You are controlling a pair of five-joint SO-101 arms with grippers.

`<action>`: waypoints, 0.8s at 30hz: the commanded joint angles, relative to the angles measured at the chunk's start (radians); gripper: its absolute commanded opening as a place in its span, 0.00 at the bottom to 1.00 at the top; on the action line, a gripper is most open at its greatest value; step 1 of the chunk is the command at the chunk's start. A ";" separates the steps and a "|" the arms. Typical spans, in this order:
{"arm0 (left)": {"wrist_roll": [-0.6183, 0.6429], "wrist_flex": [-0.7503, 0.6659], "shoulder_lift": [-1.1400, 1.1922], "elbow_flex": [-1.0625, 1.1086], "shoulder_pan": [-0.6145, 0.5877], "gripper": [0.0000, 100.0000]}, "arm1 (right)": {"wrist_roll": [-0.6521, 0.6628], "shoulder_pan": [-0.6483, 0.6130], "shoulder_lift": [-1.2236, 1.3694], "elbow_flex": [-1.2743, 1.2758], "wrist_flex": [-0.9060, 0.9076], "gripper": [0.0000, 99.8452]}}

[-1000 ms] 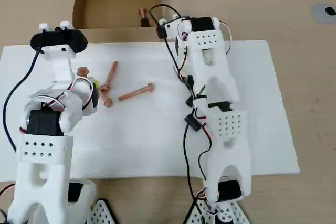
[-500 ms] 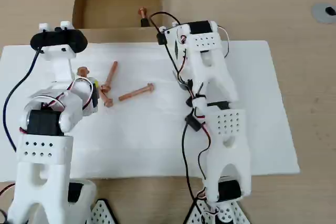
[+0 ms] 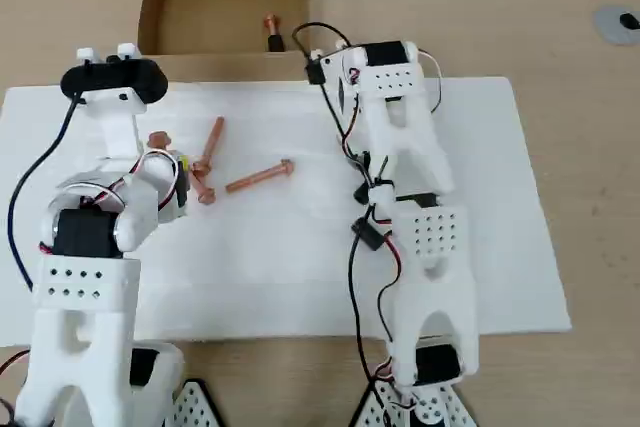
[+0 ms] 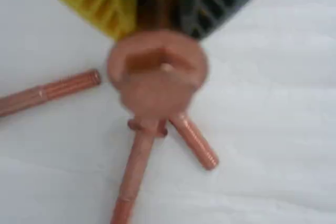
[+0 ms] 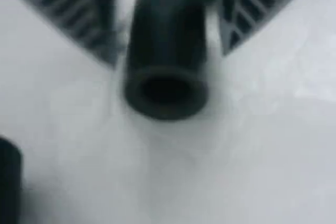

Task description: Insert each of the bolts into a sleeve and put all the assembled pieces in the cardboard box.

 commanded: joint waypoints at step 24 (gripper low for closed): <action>-0.005 -0.015 -0.022 -0.008 0.017 0.01 | 0.009 -0.030 -0.185 -0.315 0.038 0.01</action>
